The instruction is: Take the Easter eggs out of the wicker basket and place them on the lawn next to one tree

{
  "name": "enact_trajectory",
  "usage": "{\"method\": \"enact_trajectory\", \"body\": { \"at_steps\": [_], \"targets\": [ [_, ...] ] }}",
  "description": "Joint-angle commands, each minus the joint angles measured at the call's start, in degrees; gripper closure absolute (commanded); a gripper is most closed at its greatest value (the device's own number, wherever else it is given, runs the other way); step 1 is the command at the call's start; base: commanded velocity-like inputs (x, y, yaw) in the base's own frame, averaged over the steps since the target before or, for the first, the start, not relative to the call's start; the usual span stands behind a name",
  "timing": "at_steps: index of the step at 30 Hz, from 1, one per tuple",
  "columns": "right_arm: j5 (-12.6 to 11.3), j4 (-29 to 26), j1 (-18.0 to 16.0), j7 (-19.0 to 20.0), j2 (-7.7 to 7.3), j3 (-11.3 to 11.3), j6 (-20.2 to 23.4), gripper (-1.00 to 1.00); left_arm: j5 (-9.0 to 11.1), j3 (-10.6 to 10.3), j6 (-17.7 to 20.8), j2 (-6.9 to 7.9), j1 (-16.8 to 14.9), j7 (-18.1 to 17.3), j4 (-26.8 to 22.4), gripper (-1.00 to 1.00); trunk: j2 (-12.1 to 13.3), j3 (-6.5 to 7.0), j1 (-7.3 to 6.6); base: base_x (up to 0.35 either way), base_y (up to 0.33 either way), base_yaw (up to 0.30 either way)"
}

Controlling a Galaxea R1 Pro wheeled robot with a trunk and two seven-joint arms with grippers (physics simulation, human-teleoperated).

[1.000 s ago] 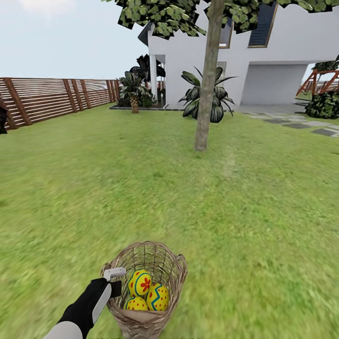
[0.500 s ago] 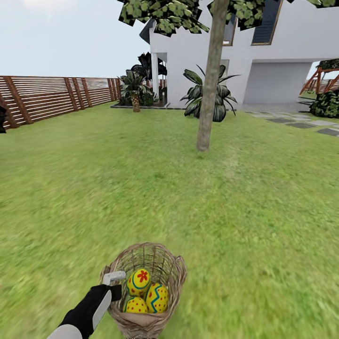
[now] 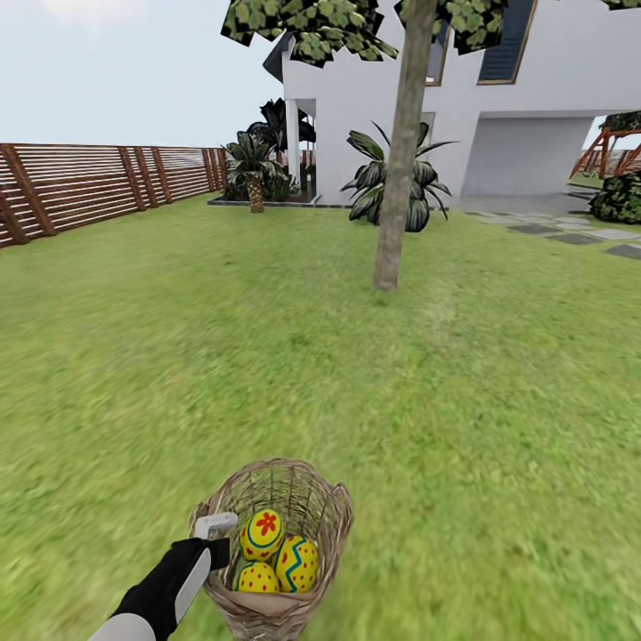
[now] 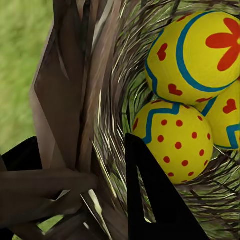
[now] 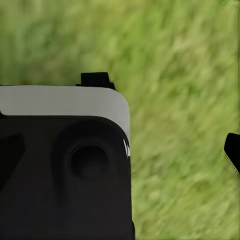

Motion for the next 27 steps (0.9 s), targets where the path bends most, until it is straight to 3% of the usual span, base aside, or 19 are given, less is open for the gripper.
{"method": "enact_trajectory", "body": {
  "at_steps": [1, 27],
  "targets": [
    [-0.01, 0.19, -0.09, -0.17, 0.0, 0.01, -0.4, -1.0, 0.72, 0.15, 0.2, -0.04, -0.02, 0.29, -0.11, 1.0, -0.03, -0.05, 0.03, 0.332, 0.0, 0.0],
    [0.17, 0.21, -0.07, -0.08, 0.0, 0.02, -0.31, -1.0, 0.72, 0.15, 0.2, -0.13, -0.02, 0.29, -0.27, 1.0, -0.03, -0.05, 0.03, 0.332, 0.0, 0.0]
  ]
}}
